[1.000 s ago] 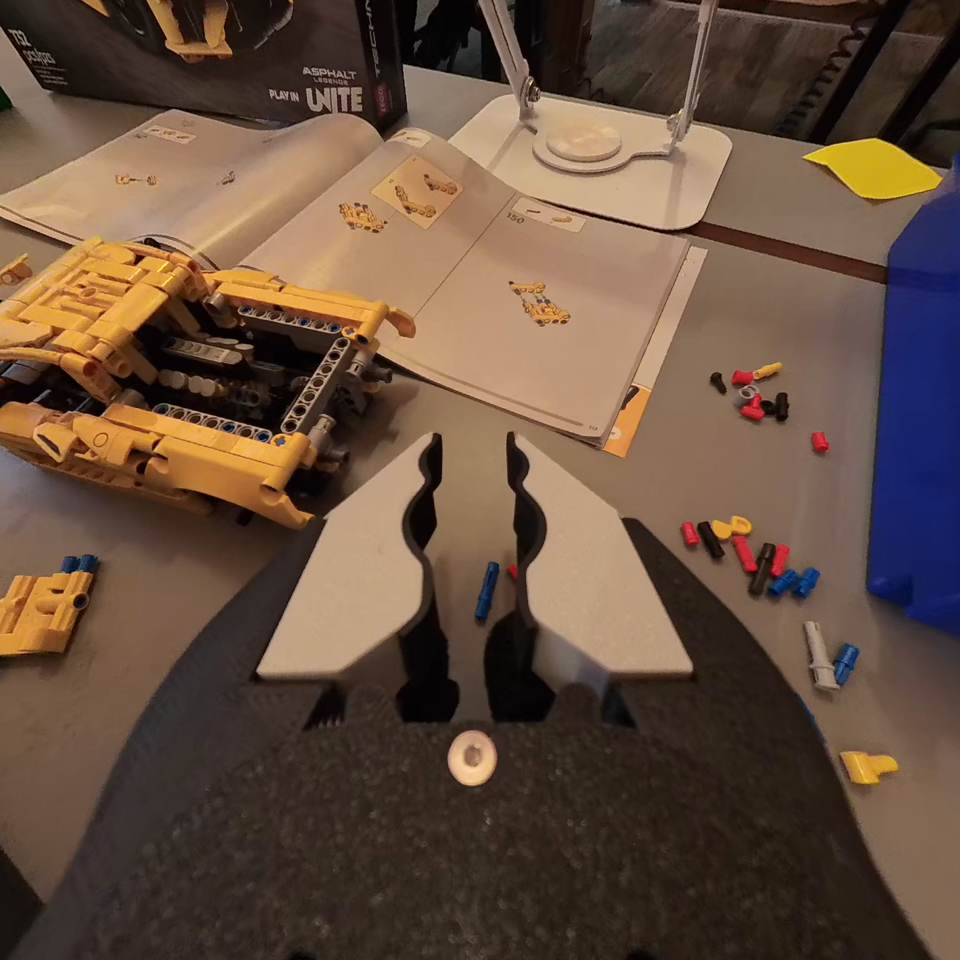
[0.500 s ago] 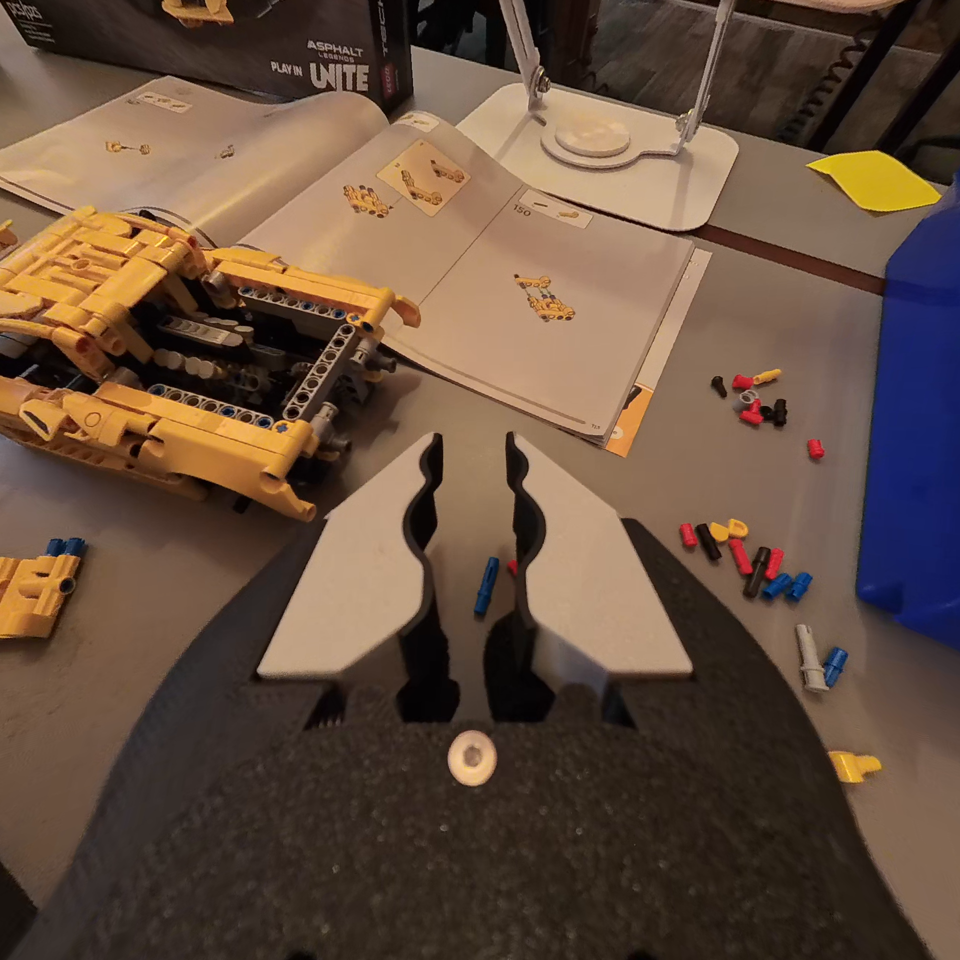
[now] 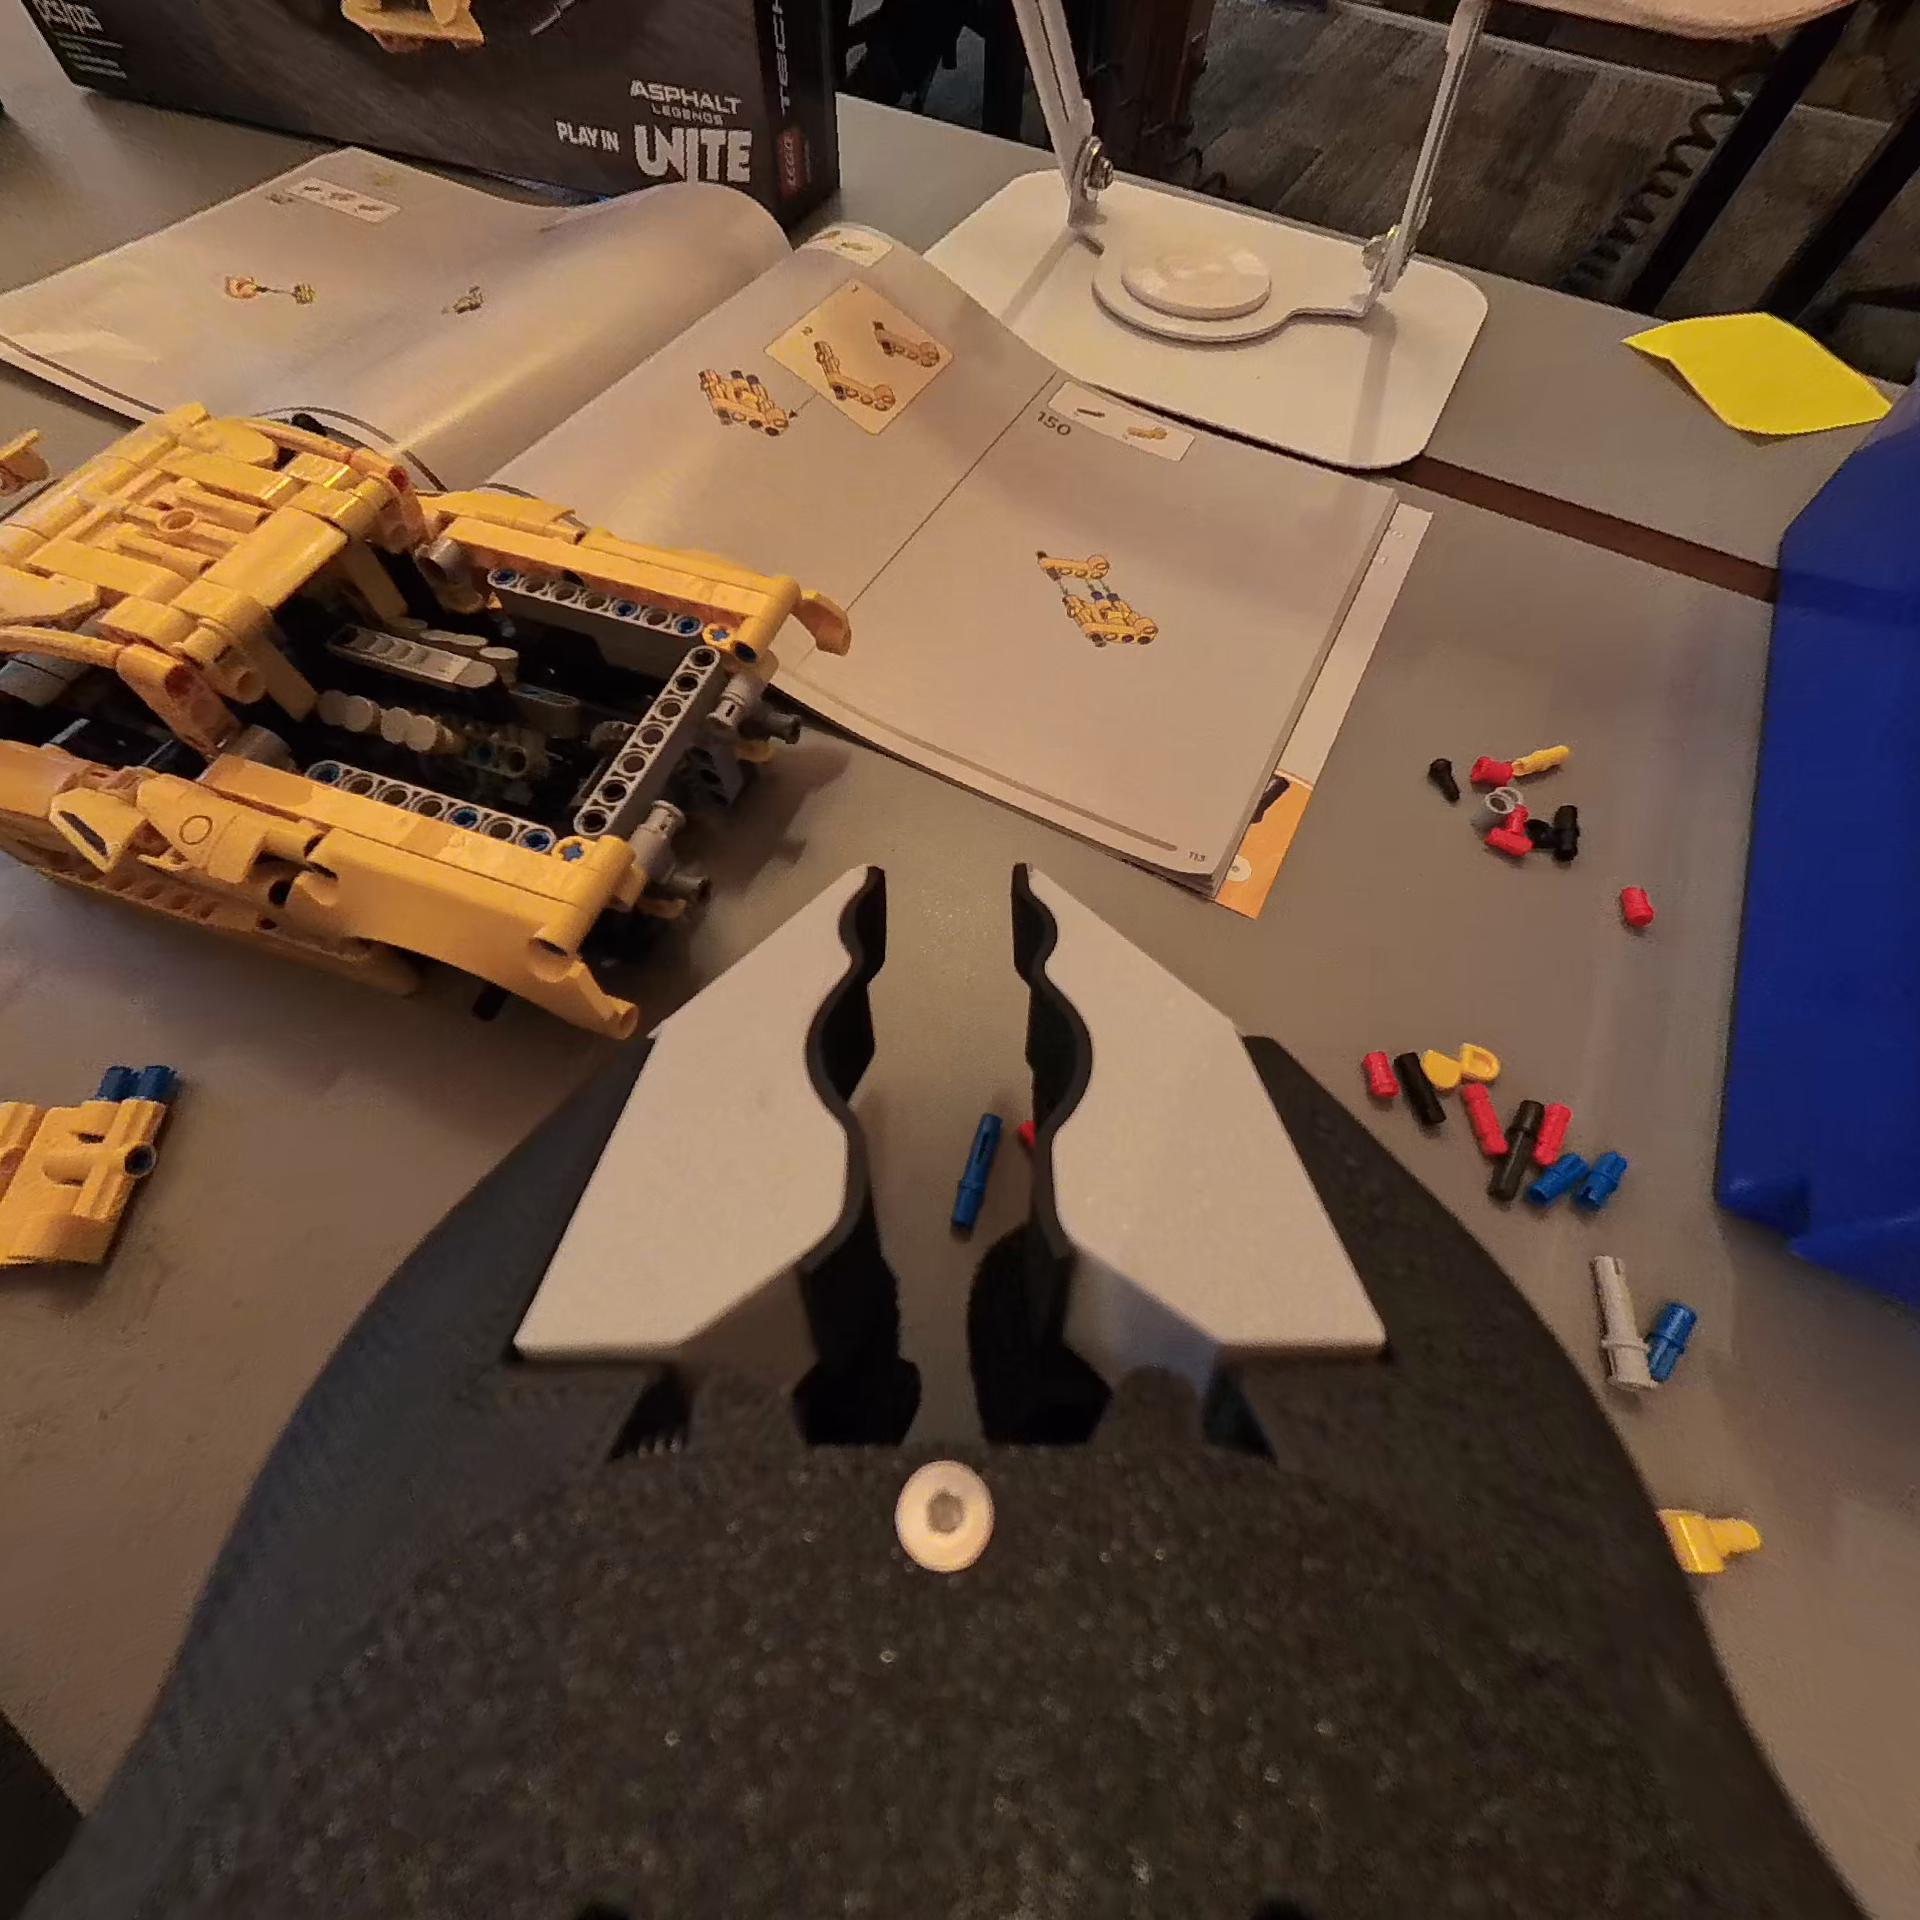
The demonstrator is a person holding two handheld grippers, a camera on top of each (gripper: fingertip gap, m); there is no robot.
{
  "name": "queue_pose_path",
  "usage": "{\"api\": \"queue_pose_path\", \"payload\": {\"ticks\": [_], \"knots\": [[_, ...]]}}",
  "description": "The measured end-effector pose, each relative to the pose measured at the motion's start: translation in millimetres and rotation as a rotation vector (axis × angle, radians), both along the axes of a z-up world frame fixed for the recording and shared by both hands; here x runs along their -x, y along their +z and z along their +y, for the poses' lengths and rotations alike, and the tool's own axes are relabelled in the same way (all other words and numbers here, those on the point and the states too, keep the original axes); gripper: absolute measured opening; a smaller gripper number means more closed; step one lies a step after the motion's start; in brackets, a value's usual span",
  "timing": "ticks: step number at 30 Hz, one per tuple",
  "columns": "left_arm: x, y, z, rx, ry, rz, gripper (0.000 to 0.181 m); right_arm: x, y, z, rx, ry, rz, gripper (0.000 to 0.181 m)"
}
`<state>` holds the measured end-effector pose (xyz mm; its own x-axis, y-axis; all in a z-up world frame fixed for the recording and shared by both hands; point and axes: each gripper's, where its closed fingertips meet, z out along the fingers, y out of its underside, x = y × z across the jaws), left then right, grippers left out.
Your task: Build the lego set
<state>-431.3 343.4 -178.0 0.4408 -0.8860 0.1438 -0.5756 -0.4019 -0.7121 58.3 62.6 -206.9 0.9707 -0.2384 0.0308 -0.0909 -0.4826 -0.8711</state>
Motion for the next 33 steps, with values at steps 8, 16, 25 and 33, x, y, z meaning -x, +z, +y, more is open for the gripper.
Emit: {"api": "queue_pose_path", "payload": {"ticks": [8, 16, 25, 33], "knots": [[-96, -17, -22, -0.001, -0.258, -0.064, 0.031, 1, -2, 1, 0.013, 0.005, -0.016, 0.023], [-136, -53, -23, -0.102, -0.471, 0.136, 0.023, 2, 0, -1, 0.009, 0.007, -0.024, 0.022], [-135, -60, -20, -0.062, -0.472, 0.144, 0.007, 3, -4, 0, 0.025, 0.027, -0.026, 0.022], [-201, 45, -104, -0.119, -0.581, -0.233, 0.007, 4, -5, 1, 0.029, 0.031, -0.032, 0.021]]}}
